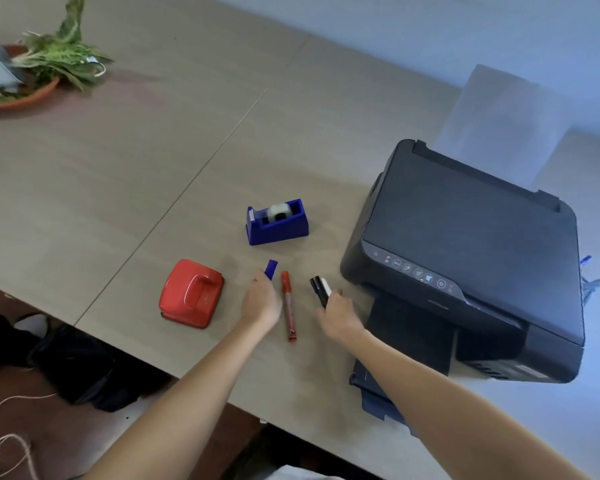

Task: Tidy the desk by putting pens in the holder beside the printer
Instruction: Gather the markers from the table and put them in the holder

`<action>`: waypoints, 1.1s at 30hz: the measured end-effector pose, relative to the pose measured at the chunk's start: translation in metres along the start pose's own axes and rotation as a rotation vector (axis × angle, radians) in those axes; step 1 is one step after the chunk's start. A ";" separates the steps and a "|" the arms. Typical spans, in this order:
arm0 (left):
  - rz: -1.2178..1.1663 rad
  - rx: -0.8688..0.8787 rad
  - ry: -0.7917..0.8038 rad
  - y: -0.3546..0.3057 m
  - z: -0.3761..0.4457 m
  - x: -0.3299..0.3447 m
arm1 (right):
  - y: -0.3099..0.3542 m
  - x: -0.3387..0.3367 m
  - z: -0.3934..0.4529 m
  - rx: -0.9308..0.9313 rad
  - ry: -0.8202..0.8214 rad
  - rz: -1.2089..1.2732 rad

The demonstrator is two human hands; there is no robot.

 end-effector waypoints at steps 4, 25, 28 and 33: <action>0.045 0.010 0.102 -0.011 -0.007 0.023 | 0.003 -0.028 -0.020 -0.099 -0.065 0.088; -1.048 0.608 0.374 -0.377 -0.184 -0.028 | -0.297 -0.371 -0.144 0.053 -0.952 1.101; -1.020 0.528 0.471 -0.437 -0.206 0.037 | -0.370 -0.368 -0.116 0.235 -0.885 1.203; -0.852 0.318 0.549 -0.501 -0.214 0.158 | -0.421 -0.336 -0.047 0.302 -0.641 1.460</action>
Point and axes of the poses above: each hand's wrist, its own z-axis towards the middle knuckle, its own x-axis out of the palm, y = z × x, the point moved 7 cm from there along z, towards the middle knuckle, and after that the axes turned 2 degrees about -y, right-handed, at the moved point
